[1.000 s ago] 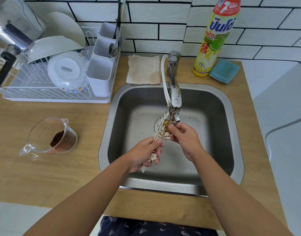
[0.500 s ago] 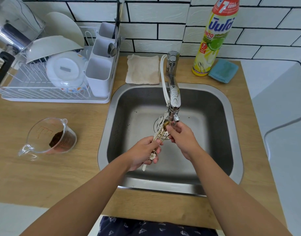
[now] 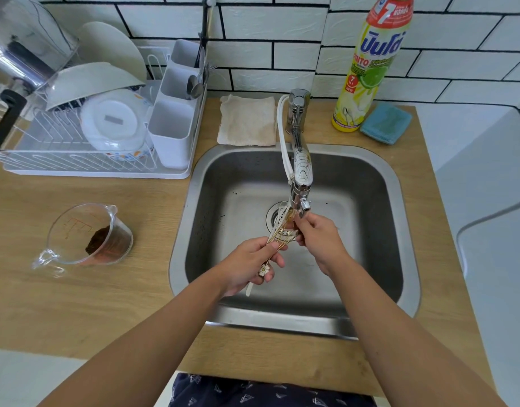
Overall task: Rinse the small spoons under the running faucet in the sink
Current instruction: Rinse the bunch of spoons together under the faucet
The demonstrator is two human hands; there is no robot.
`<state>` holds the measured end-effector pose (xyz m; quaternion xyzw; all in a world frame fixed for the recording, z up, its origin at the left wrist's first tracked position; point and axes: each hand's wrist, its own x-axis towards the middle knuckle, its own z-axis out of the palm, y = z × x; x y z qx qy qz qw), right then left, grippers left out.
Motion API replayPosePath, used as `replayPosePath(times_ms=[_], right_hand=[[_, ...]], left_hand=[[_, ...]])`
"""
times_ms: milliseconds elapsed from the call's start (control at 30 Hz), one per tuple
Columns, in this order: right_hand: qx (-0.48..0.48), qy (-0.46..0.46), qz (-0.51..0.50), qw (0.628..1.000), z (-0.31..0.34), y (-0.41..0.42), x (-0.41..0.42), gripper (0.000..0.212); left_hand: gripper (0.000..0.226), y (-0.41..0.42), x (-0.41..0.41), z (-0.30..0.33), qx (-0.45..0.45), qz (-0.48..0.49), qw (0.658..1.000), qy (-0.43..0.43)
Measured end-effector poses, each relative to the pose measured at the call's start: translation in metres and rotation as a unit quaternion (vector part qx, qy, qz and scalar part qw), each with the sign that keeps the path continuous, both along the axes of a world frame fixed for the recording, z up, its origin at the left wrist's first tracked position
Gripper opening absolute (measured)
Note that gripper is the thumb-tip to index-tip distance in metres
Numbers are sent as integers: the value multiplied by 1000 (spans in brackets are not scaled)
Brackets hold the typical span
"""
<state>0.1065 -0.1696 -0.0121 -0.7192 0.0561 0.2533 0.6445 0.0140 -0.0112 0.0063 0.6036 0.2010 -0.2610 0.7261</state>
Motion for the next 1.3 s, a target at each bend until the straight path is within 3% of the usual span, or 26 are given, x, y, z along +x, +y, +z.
replayPosePath(times_ms=[233, 400, 500, 700, 833, 933, 1067, 1300], right_hand=[[20, -24, 11, 999, 1, 2, 2, 14], [54, -11, 8, 998, 4, -3, 5, 6], [82, -17, 18, 996, 4, -5, 3, 17], [49, -44, 21, 998, 4, -5, 4, 4], [20, -44, 30, 998, 1, -7, 4, 15], [27, -30, 41, 998, 0, -7, 4, 11], [45, -2, 40, 998, 2, -6, 2, 24], [31, -8, -7, 999, 4, 1, 4, 15]], left_hand=[[32, 4, 1, 3, 6, -11, 1000, 2], [33, 6, 0, 1, -58, 15, 998, 27], [33, 6, 0, 1, -78, 23, 996, 45], [39, 7, -3, 7, -94, 13, 994, 52], [42, 6, -6, 8, -100, 8, 994, 53], [39, 8, -7, 6, -111, -4, 992, 57], [34, 12, -6, 6, -103, -27, 992, 65], [29, 13, 1, 13, -51, -61, 994, 77]])
